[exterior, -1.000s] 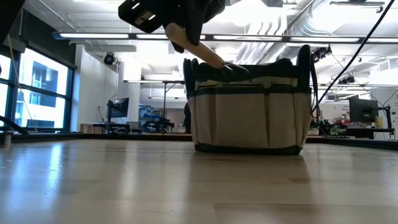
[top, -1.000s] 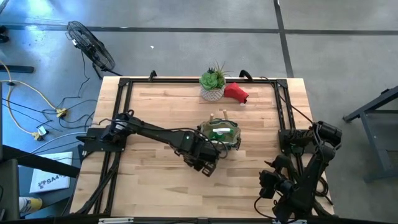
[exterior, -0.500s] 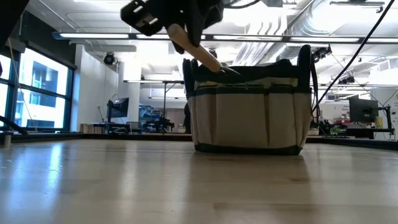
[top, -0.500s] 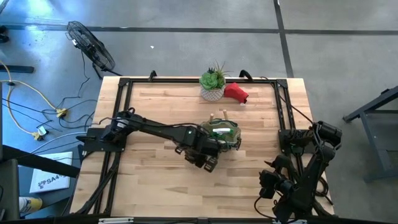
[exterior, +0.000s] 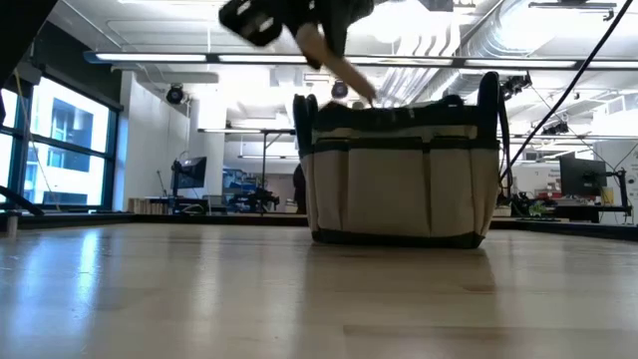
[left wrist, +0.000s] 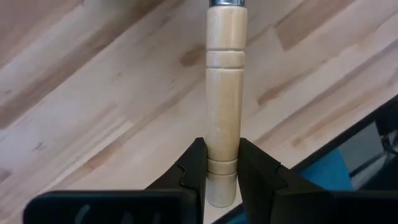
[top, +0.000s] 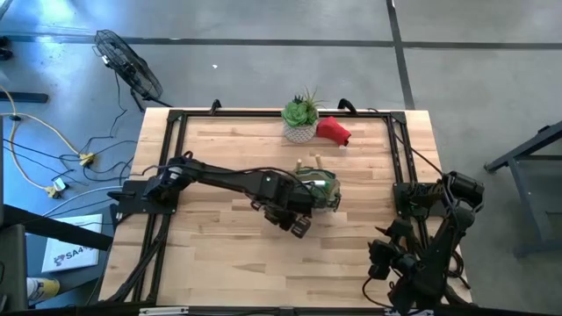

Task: Pick & Place Garden tools in Gardening bag
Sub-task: Put the brown hand rake into the gardening bag

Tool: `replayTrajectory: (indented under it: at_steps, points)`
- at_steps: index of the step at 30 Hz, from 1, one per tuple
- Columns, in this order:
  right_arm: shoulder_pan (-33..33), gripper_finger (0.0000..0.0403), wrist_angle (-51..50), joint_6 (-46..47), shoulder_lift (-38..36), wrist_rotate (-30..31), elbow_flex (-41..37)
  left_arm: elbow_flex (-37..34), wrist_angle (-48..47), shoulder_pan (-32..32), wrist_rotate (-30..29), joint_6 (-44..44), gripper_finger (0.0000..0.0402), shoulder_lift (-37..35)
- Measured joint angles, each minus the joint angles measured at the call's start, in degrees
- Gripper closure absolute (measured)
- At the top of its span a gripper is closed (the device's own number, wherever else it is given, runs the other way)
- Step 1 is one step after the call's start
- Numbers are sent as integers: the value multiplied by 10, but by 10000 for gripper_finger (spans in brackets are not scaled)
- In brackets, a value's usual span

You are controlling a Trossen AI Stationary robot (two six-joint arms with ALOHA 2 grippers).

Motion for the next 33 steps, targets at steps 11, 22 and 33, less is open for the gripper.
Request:
replayTrajectory:
  at_steps: [11,22,33]
  points:
    - [8,149,2,16,0,-6,-6,-8,-41,1,3,-25,345,0]
    - [22,149,3,33,0,-4,-6,-48,11,1,34,-28,345,0]
    - [22,149,4,42,0,-2,-5,-83,29,17,98,-23,345,-1]
